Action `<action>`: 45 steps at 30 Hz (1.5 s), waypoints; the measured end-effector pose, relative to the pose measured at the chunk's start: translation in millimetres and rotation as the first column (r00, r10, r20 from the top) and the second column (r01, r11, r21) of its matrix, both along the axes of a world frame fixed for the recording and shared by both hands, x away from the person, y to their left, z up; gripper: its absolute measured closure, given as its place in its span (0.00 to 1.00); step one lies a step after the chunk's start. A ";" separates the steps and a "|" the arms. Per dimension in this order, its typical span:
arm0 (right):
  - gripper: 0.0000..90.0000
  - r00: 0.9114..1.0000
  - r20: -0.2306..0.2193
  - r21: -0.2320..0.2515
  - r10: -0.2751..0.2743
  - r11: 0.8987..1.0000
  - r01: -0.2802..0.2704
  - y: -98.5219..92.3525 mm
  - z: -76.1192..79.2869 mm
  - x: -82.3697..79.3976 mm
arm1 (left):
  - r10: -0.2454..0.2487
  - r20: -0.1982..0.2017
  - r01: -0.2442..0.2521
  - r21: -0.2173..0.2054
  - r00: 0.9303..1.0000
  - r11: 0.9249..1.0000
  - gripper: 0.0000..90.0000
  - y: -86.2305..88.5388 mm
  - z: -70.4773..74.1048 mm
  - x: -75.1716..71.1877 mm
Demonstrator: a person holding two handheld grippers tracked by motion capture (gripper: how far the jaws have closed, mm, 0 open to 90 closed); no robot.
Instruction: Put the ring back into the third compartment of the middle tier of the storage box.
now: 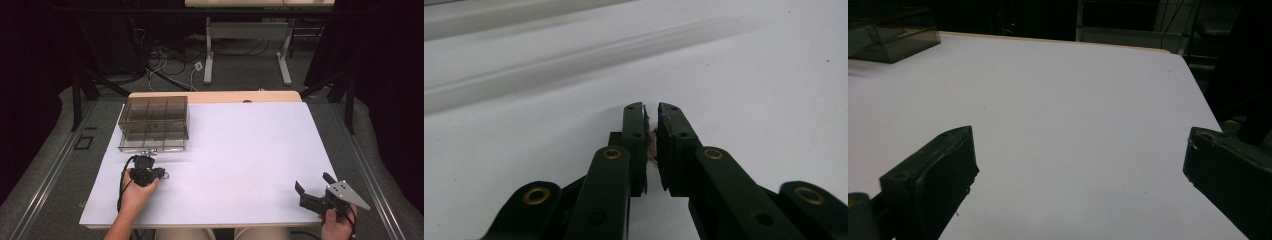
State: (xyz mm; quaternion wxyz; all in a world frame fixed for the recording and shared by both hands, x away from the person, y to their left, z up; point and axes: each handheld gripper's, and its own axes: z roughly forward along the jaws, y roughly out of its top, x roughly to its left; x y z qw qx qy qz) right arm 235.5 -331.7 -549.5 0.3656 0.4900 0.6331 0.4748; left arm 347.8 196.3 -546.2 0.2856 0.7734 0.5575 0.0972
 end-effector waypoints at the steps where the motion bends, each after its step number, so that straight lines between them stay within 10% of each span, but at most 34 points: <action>1: 0.00 1.000 0.001 0.000 -0.001 1.000 0.001 0.1 0.0 0.0 | 0.002 -0.001 -0.002 -0.002 1.000 1.000 0.92 -0.2 0.0 -0.1; 45: 0.00 1.000 0.004 0.001 0.001 1.000 -0.001 -0.3 -0.3 0.2 | -0.021 0.019 0.021 0.015 1.000 1.000 0.97 -0.6 3.3 -1.5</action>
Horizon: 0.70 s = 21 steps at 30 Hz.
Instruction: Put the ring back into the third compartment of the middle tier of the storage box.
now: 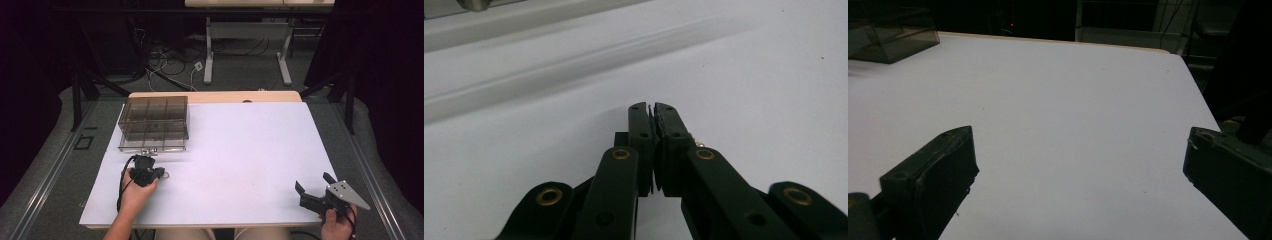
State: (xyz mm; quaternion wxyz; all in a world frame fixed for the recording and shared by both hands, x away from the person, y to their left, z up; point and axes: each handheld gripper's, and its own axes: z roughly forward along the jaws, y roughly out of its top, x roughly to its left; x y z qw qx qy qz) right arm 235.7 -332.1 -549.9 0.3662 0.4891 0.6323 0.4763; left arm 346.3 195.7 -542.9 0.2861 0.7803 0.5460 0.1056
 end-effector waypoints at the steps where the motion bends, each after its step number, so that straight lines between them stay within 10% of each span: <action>1: 0.00 1.000 0.001 -0.001 0.001 1.000 -0.001 0.0 0.1 0.0 | 0.001 0.000 -0.001 -0.001 1.000 1.000 0.97 0.2 0.3 0.0; 21: 0.00 1.000 0.003 0.000 -0.002 1.000 0.002 0.0 0.1 0.1 | -0.013 0.013 0.013 0.003 1.000 1.000 0.97 -1.3 9.7 -1.3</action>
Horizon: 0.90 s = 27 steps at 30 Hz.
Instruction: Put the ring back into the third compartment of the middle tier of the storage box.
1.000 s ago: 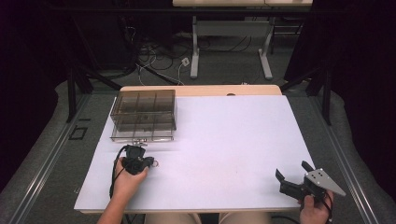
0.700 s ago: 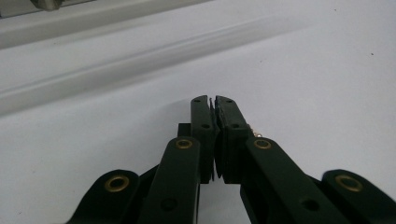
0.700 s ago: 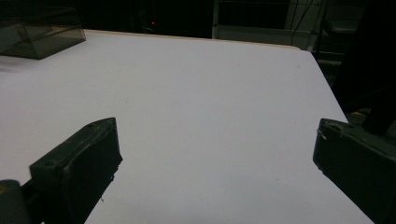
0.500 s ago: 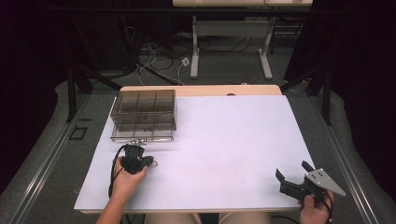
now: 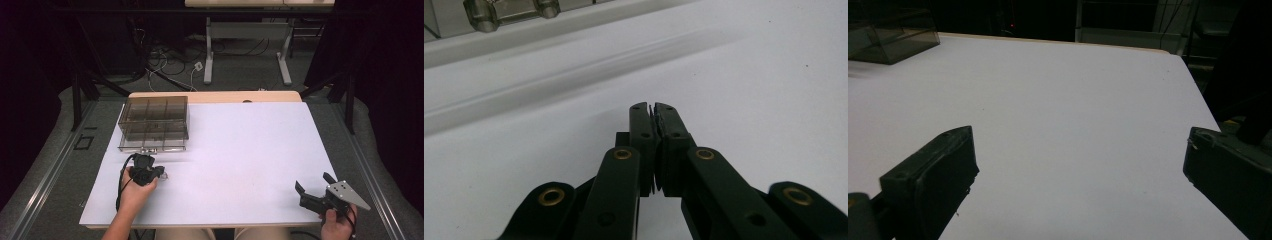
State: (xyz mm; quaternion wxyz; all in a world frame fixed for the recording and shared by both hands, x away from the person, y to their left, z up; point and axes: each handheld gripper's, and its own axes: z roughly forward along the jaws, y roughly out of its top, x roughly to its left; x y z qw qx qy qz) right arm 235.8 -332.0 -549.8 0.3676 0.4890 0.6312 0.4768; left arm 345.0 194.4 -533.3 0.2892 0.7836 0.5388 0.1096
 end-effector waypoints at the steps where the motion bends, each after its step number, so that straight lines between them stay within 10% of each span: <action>1: 0.00 1.000 0.000 0.001 0.000 1.000 0.000 -0.1 0.0 0.0 | 0.000 0.001 0.000 0.001 1.000 1.000 0.98 -0.3 0.6 -0.1; 27: 0.00 1.000 -0.010 0.006 -0.006 1.000 0.006 -0.4 0.1 -0.3 | -0.017 0.023 0.016 0.010 1.000 1.000 0.98 -7.6 12.2 2.4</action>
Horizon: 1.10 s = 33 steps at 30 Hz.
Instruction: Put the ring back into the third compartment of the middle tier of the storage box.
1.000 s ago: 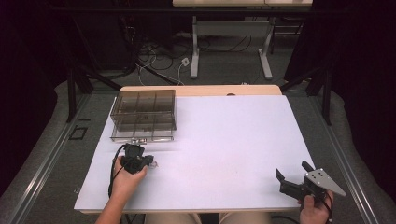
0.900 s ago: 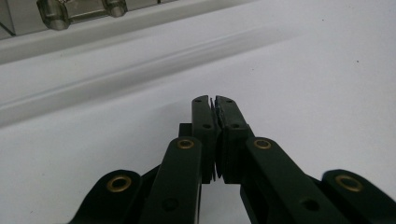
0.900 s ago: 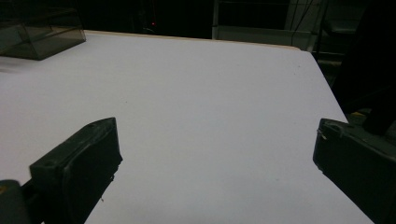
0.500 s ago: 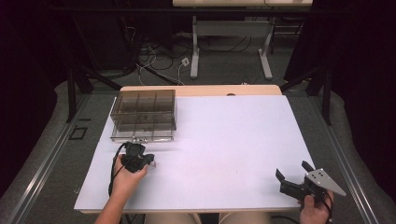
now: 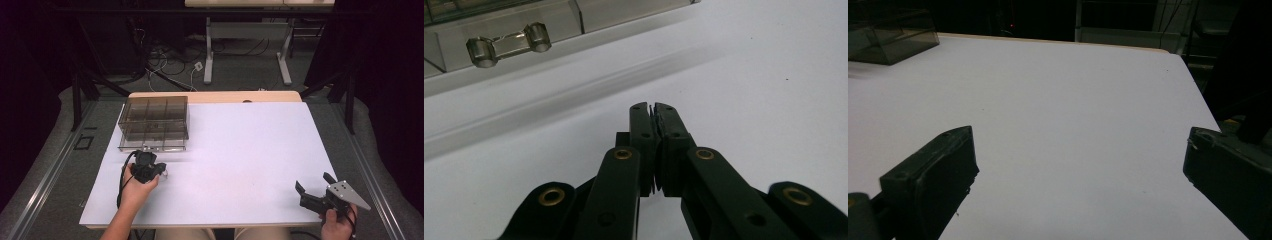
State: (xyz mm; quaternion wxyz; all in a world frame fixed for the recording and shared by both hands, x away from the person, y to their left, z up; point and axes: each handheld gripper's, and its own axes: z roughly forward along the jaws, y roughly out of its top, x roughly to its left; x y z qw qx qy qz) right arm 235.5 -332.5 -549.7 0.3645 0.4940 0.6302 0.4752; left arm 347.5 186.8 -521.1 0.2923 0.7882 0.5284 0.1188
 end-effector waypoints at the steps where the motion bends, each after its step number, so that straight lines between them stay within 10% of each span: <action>1: 0.00 1.000 0.000 -0.001 0.000 1.000 0.000 0.0 0.1 0.0 | -0.004 0.002 0.004 0.002 1.000 1.000 0.98 -0.1 0.5 0.3; 33: 0.00 1.000 0.009 -0.003 -0.002 1.000 0.002 -0.2 0.1 -0.2 | -0.013 0.056 0.012 0.010 0.998 1.000 0.98 -0.7 26.8 5.5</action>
